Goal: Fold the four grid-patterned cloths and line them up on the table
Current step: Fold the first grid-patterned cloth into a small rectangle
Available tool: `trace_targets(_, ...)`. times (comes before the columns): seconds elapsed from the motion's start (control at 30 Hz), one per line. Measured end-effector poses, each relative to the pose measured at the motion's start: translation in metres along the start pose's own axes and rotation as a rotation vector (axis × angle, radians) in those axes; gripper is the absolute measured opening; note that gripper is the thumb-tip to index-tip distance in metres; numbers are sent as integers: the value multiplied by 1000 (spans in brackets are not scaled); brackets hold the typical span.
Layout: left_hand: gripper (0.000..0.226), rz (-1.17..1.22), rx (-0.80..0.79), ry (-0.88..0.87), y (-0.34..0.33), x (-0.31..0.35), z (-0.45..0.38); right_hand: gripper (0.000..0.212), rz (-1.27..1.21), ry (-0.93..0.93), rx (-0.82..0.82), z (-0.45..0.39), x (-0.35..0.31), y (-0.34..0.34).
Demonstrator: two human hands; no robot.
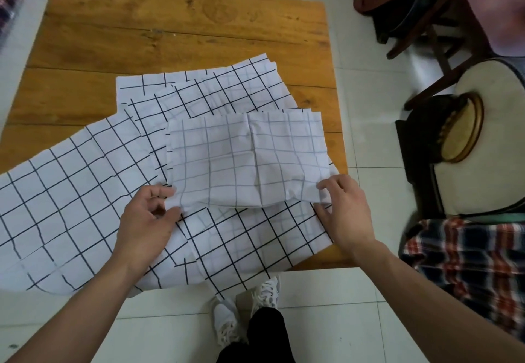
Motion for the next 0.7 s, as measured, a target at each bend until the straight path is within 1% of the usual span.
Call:
trace_targets(0.17,29,41,-8,15,3,6,0,26,39,109,65,-10,4,-4)
trace_targets(0.37,32,72,-7,-12,11,11,-2,17,28,130,123,-13,8,-4)
trace_targets(0.5,32,13,13,-62,19,15,-3,15,20,157,114,-14,12,-2)
trace_targets(0.7,34,-171,23,-123,30,12,-5,15,57,182,57,-13,18,3)
Point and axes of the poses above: each hand's wrist, its own z-axis away from the middle knuckle, its own y-axis out of the back of the hand, x = y × z, the point moved 1 cm from there along -z, towards the middle knuckle, and after that the axes turned 1 degree about x, right-handed, at the moved point
